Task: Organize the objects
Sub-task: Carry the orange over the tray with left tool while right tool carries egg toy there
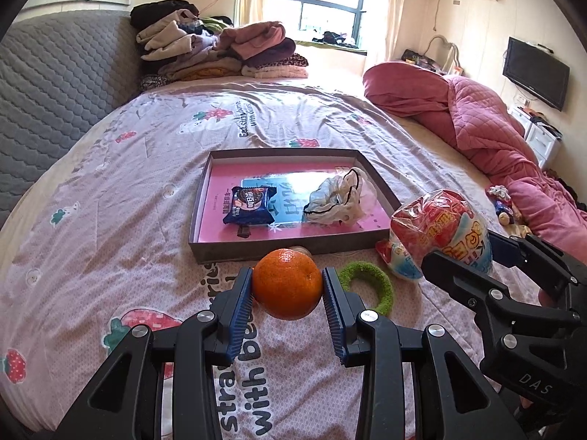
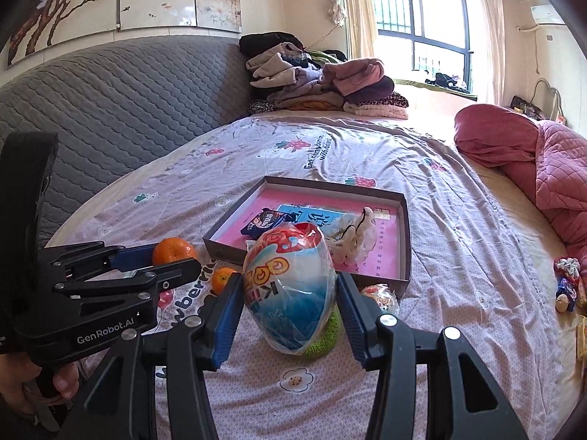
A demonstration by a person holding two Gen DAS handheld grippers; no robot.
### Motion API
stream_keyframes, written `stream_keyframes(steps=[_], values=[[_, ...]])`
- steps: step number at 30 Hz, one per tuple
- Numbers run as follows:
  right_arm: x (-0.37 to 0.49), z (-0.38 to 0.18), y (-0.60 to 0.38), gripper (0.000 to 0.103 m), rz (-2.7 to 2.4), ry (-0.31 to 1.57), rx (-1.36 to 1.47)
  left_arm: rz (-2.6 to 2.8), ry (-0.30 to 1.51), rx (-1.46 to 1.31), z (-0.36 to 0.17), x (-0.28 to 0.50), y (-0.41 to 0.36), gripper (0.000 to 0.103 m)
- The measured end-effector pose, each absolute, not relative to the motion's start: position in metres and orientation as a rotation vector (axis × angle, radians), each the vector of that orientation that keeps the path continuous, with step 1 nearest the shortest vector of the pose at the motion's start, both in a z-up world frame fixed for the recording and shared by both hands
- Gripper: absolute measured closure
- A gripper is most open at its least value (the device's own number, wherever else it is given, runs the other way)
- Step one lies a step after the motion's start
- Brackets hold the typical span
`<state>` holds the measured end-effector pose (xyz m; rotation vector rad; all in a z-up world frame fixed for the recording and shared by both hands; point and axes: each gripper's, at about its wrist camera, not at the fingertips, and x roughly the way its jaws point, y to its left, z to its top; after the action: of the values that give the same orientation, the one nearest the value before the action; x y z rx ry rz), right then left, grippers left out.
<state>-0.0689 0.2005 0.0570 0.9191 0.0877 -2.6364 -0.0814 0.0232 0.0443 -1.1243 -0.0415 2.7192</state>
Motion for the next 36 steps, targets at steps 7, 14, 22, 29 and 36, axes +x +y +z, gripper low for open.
stream_keyframes(steps=[7,14,22,29,36], values=[[-0.081,0.062,0.2,0.052,-2.649,0.092,0.916,2.714,-0.041,-1.122,0.046,-0.088,0.027,0.064],[-0.09,0.065,0.197,0.052,-2.644,0.093,0.899,2.724,-0.047,-1.121,0.047,-0.094,0.024,0.064],[-0.097,0.069,0.197,0.052,-2.653,0.1,0.883,2.724,-0.032,-1.125,0.046,-0.104,0.025,0.064],[-0.105,0.077,0.2,0.052,-2.67,0.089,0.868,2.719,-0.019,-1.119,0.048,-0.113,0.03,0.064],[-0.115,0.086,0.204,0.052,-2.685,0.101,0.845,2.715,0.006,-1.11,0.055,-0.122,0.035,0.064]])
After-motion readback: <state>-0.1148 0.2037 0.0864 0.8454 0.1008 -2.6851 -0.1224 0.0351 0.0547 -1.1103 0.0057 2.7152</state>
